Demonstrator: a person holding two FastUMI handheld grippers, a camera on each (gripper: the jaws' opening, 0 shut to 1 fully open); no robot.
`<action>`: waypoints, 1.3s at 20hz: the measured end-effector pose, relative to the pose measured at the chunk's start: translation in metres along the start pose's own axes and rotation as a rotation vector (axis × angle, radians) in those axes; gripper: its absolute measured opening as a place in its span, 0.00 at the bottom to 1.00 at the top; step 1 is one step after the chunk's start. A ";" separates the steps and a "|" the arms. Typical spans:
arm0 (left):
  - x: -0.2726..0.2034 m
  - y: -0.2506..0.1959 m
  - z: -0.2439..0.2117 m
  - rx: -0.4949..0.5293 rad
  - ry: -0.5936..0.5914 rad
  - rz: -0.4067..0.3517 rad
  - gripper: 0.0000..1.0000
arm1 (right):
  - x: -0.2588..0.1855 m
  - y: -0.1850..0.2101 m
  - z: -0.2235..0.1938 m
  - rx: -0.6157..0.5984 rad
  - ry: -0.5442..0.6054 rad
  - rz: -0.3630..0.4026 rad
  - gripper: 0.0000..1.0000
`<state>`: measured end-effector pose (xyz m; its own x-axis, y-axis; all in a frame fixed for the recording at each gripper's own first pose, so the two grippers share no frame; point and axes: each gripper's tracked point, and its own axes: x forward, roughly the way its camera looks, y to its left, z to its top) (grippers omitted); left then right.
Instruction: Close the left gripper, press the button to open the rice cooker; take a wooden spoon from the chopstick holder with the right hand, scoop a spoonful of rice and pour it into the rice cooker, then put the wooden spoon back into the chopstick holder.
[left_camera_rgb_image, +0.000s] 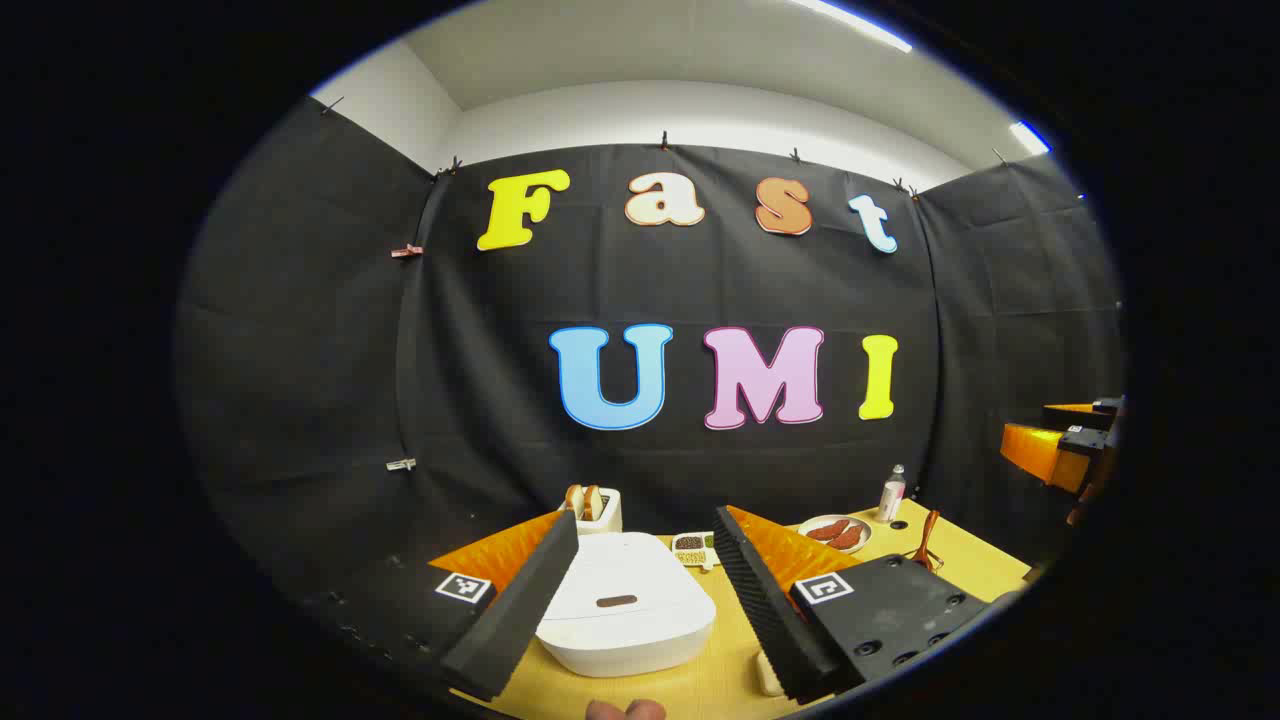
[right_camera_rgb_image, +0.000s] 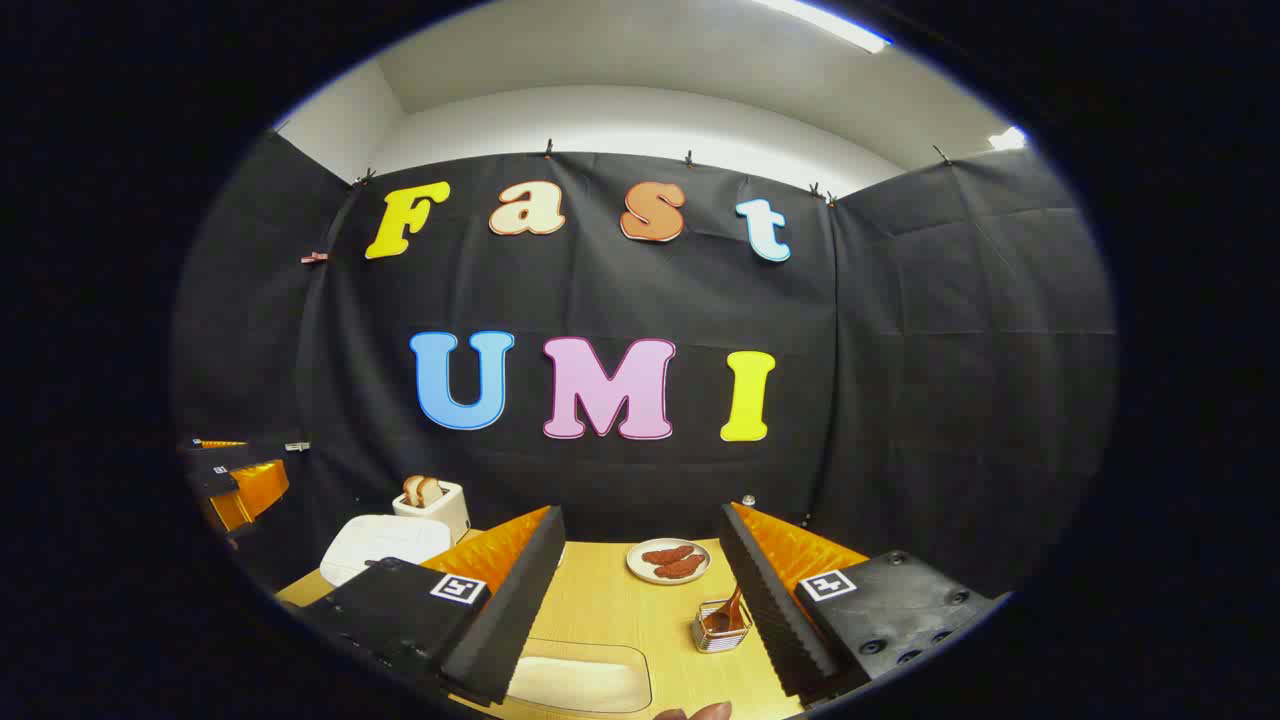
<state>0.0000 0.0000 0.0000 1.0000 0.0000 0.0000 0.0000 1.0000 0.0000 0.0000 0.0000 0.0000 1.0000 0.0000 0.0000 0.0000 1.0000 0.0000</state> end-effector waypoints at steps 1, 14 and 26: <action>0.000 -0.001 0.002 -0.007 0.000 -0.006 0.94 | -0.001 0.000 -0.001 -0.006 0.002 -0.001 0.98; -0.002 -0.002 0.002 -0.005 -0.005 -0.011 0.94 | -0.002 -0.003 -0.003 -0.024 -0.002 -0.017 0.98; 0.014 -0.013 -0.011 -0.065 0.034 -0.106 0.10 | 0.006 -0.001 -0.001 -0.047 -0.018 -0.026 0.98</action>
<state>0.0141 -0.0130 -0.0109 0.9938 -0.1073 -0.0304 0.1051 0.9922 -0.0664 0.0062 -0.0005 -0.0007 0.9995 -0.0257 0.0182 0.0265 0.9986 -0.0464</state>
